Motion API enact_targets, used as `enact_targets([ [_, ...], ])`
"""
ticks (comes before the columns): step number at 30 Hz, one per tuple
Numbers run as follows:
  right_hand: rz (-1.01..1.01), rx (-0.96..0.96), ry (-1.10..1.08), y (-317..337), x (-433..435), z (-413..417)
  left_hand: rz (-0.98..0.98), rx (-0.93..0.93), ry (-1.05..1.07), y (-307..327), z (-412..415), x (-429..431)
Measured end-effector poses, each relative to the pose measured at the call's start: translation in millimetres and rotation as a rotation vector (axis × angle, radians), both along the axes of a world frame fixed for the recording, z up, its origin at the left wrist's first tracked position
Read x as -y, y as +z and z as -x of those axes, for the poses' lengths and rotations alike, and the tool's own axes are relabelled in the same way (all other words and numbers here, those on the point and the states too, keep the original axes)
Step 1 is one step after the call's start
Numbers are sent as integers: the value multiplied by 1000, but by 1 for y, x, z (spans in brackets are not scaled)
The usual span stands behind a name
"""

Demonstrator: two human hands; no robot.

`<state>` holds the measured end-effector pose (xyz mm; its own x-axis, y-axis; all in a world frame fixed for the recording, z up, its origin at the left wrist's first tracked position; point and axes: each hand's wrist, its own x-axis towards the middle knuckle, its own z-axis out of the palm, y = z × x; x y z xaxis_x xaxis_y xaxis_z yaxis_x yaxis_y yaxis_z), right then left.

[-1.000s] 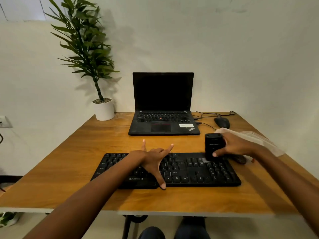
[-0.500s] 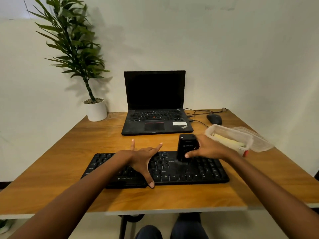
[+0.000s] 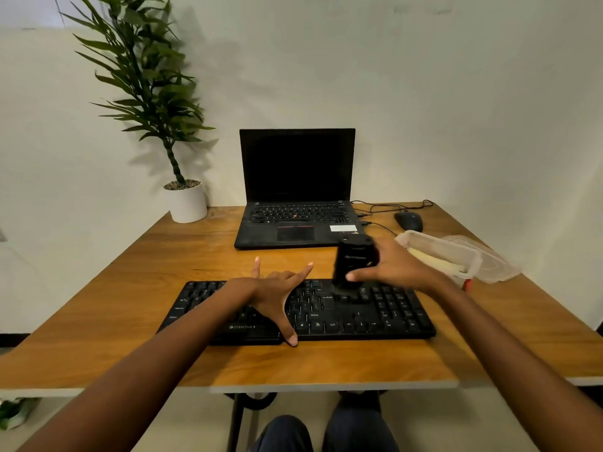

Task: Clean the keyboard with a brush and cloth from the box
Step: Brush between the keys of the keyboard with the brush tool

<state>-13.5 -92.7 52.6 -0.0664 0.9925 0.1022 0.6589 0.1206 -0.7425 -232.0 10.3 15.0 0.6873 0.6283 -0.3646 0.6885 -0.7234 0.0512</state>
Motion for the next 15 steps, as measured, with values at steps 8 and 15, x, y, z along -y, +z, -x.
enact_targets([
  [8,166,122,58,-17,11,-29,-7,2,6,-1,2,-2],
  [15,228,409,-130,-1,41,-111,-17,-16,6,0,-1,-1],
])
